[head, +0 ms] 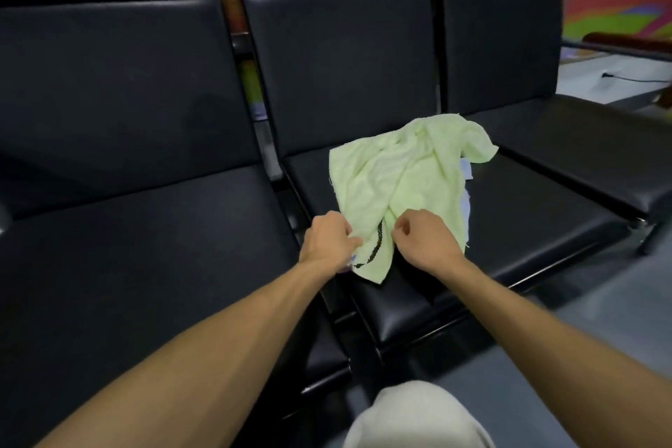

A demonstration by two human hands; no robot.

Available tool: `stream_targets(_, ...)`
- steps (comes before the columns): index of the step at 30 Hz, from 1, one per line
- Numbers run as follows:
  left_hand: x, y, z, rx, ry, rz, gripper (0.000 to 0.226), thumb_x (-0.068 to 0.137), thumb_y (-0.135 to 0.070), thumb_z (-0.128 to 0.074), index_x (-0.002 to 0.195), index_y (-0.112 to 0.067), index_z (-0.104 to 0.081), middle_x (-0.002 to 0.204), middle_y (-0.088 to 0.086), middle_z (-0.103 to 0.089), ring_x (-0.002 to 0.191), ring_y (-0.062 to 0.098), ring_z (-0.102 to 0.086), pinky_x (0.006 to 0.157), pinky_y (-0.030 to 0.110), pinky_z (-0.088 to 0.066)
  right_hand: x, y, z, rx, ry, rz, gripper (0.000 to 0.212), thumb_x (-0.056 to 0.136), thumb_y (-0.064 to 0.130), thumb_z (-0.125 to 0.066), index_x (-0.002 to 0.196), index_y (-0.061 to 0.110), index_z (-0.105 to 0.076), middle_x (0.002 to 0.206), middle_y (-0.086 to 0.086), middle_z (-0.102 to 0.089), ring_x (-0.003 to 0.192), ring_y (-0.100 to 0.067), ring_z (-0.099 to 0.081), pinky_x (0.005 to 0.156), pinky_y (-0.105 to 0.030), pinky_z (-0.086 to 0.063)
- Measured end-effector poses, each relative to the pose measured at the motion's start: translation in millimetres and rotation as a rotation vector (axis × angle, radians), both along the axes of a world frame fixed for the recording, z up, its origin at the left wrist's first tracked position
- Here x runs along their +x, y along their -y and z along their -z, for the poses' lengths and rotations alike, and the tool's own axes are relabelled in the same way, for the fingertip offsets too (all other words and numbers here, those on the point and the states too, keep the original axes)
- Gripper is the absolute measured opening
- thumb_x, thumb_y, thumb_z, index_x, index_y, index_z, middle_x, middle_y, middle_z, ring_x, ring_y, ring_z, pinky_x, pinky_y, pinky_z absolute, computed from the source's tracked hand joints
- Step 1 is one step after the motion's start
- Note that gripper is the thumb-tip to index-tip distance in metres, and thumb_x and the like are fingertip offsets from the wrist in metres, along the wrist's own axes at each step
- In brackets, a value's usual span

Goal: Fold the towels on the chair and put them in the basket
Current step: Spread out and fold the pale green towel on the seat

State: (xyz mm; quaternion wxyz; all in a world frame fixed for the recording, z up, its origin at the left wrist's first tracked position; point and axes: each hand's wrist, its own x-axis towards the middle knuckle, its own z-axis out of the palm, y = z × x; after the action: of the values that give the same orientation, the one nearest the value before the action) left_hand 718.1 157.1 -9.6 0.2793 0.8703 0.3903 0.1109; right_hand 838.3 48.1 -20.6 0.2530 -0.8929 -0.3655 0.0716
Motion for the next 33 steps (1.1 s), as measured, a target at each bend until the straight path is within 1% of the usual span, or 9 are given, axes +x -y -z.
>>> stream_targets(4, -1, -9, -11, -0.002, 0.154, -0.029, 0.006, 0.084, -0.023, -0.071, 0.080, -0.018, -0.072, 0.086, -0.001, -0.070, 0.082, 0.015, -0.065, 0.072, 0.031, -0.054, -3, -3, -9, 0.061, -0.048, 0.021, 0.030, 0.094, 0.027, -0.047, 0.097, 0.001, -0.062, 0.094, -0.010, -0.065, 0.089, -0.029, -0.060, 0.080, -0.040, -0.052)
stream_targets(7, -6, -16, -29, -0.121, 0.398, -0.028, 0.006, 0.085, -0.022, -0.073, 0.080, -0.019, -0.070, 0.080, -0.006, -0.069, 0.075, 0.006, -0.061, 0.065, 0.014, -0.046, -8, -10, -19, 0.200, -0.201, 0.093, 0.038, 0.098, 0.033, -0.045, 0.089, 0.000, -0.061, 0.087, -0.012, -0.064, 0.081, -0.027, -0.056, 0.072, -0.035, -0.046)
stream_targets(10, -17, -18, -54, -0.437, 0.633, 0.054, 0.017, 0.092, -0.013, -0.063, 0.076, -0.015, -0.058, 0.078, 0.000, -0.062, 0.069, 0.013, -0.052, 0.065, 0.021, -0.042, -11, -23, -35, 0.518, -0.709, 0.218, 0.042, 0.099, 0.040, -0.045, 0.100, 0.001, -0.061, 0.097, -0.016, -0.065, 0.076, -0.024, -0.055, 0.067, -0.032, -0.046)
stream_targets(12, -29, -20, -65, -0.650, 0.743, 0.118, 0.024, 0.094, -0.003, -0.056, 0.074, -0.013, -0.051, 0.077, 0.007, -0.056, 0.072, 0.018, -0.047, 0.069, 0.029, -0.037, -14, -31, -49, 0.736, -1.115, 0.232, 0.046, 0.098, 0.048, -0.047, 0.117, 0.006, -0.053, 0.106, -0.014, -0.060, 0.094, -0.027, -0.060, 0.082, -0.036, -0.054)
stream_targets(15, -48, -23, -79, -0.769, 0.722, 0.217, 0.030, 0.094, 0.005, -0.048, 0.071, -0.013, -0.046, 0.061, -0.006, -0.044, 0.052, 0.003, -0.040, 0.054, 0.016, -0.032, -11, -43, -58, 0.895, -1.359, 0.237, 0.051, 0.094, 0.048, -0.056, 0.126, 0.011, -0.044, 0.116, -0.016, -0.054, 0.114, -0.033, -0.057, 0.101, -0.048, -0.047)
stream_targets(19, -71, -30, -75, -0.751, 0.491, 0.243, 0.022, 0.092, 0.000, -0.057, 0.073, -0.011, -0.052, 0.065, -0.001, -0.059, 0.060, 0.011, -0.056, 0.058, 0.020, -0.044, -15, -65, -55, 0.752, -1.280, 0.240, 0.006, 0.093, 0.008, -0.060, 0.097, 0.005, -0.057, 0.101, -0.016, -0.061, 0.082, -0.023, -0.062, 0.078, -0.033, -0.054)
stream_targets(21, -78, -34, -71, -0.720, 0.451, 0.189, 0.019, 0.090, -0.004, -0.062, 0.074, -0.011, -0.055, 0.068, 0.002, -0.064, 0.063, 0.014, -0.059, 0.059, 0.022, -0.045, -18, -78, -63, 0.713, -1.116, 0.245, 0.012, 0.091, -0.008, -0.052, 0.098, -0.002, -0.059, 0.101, -0.019, -0.063, 0.075, -0.024, -0.059, 0.067, -0.032, -0.049)
stream_targets(25, -94, -42, -81, -0.783, 0.635, 0.124, 0.014, 0.091, -0.006, -0.061, 0.078, -0.009, -0.056, 0.065, 0.000, -0.064, 0.053, 0.008, -0.059, 0.051, 0.017, -0.046, -36, -99, -98, 1.031, -1.001, 0.089, 0.023, 0.092, -0.004, -0.049, 0.102, 0.012, -0.062, 0.084, -0.003, -0.062, 0.073, -0.014, -0.059, 0.063, -0.026, -0.051)
stream_targets(33, -158, -60, -112, -0.769, 0.811, 0.083, 0.013, 0.097, -0.011, -0.051, 0.084, -0.011, -0.054, 0.063, -0.004, -0.062, 0.058, 0.008, -0.060, 0.062, 0.024, -0.048, -91, -145, -139, 0.971, -0.765, -0.196, 0.035, 0.087, 0.006, -0.056, 0.121, 0.015, -0.057, 0.103, -0.006, -0.066, 0.090, -0.017, -0.065, 0.075, -0.031, -0.057)
